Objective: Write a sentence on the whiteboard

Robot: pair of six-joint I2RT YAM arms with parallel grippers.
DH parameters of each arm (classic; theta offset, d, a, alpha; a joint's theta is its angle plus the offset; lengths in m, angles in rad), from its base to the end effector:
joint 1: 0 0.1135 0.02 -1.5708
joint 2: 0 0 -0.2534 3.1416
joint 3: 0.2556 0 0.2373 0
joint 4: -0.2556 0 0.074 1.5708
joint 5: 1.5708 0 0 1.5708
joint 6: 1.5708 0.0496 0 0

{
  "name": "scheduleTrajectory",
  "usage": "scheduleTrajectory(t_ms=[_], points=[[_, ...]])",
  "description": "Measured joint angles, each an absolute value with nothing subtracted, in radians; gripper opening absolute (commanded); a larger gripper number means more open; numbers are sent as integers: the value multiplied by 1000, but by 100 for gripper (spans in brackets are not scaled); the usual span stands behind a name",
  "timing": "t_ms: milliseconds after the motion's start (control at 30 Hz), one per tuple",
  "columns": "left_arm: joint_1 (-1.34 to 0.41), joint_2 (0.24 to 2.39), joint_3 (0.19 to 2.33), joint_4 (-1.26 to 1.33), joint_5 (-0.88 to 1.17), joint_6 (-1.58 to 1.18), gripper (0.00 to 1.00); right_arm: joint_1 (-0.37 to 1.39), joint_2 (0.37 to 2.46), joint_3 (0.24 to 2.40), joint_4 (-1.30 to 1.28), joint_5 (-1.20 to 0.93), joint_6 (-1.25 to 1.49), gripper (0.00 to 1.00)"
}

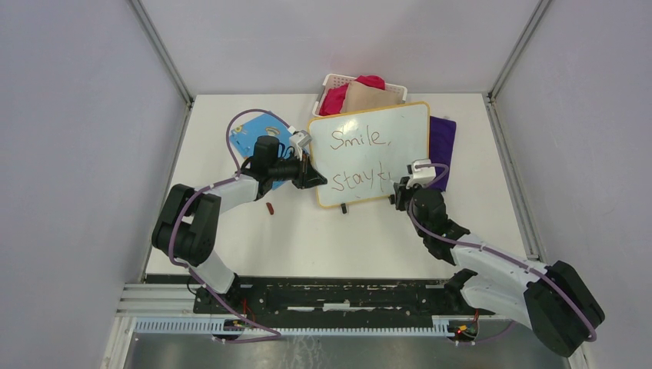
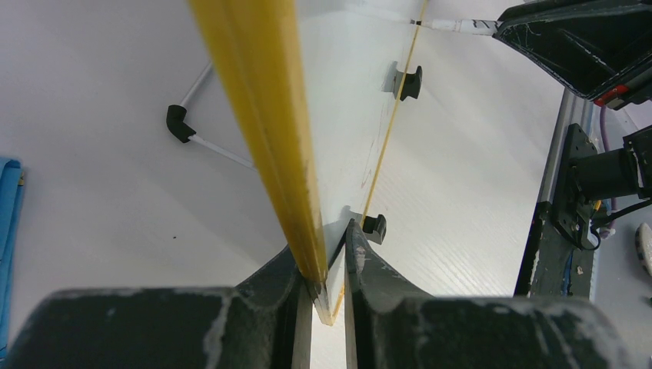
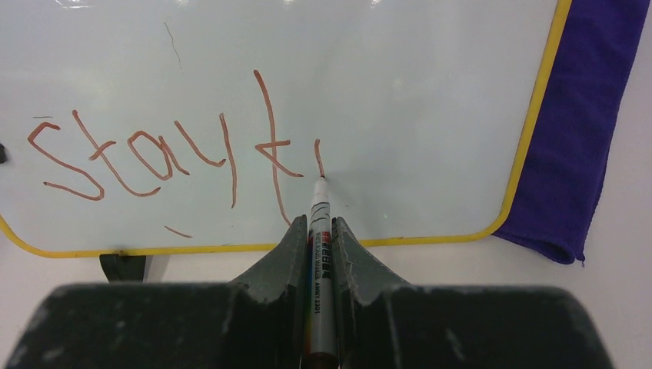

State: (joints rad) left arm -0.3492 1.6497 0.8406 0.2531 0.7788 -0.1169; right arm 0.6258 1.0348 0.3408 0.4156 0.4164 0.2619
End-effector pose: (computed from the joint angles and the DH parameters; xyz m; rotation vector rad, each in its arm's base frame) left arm 0.3026 -0.1472 0.1837 0.7137 2.0146 -1.0995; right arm 0.1902 0.1127 0.1978 -0.0438 1.8310 0.2407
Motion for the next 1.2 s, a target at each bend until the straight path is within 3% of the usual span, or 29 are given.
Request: scheduleTrajectory(t_ms=[1200], points=[[-350, 1650, 841, 251, 778, -117, 2, 574, 1042, 389, 400, 425, 256, 0]])
